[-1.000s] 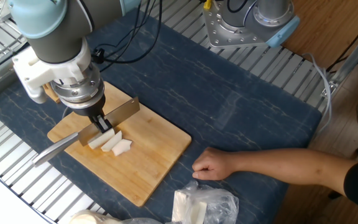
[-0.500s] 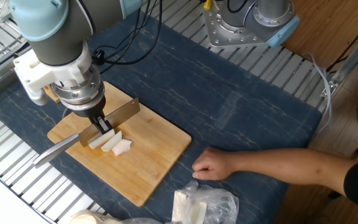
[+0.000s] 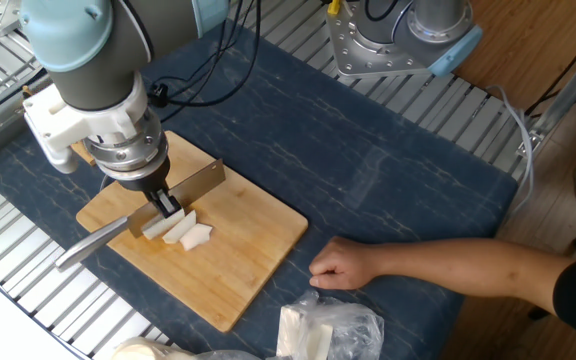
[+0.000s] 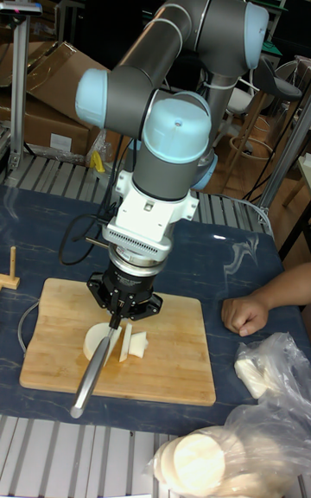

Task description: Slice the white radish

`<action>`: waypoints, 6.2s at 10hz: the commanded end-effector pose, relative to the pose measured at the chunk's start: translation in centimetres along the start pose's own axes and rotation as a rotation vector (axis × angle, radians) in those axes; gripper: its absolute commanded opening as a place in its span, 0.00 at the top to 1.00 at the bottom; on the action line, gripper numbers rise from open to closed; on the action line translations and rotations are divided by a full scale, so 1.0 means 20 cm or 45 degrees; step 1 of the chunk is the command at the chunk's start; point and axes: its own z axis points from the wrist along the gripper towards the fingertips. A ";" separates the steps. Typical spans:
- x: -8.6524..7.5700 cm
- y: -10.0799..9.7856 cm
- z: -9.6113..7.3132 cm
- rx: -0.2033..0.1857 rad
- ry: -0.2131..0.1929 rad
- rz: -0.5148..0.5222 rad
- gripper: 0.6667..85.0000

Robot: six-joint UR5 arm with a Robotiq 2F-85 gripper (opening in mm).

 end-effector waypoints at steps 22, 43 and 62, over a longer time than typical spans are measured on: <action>0.12 -0.07 -0.20 0.050 0.066 -0.100 1.00; 0.05 -0.05 -0.08 0.000 0.031 -0.017 1.00; 0.06 -0.03 -0.11 -0.014 0.038 -0.008 1.00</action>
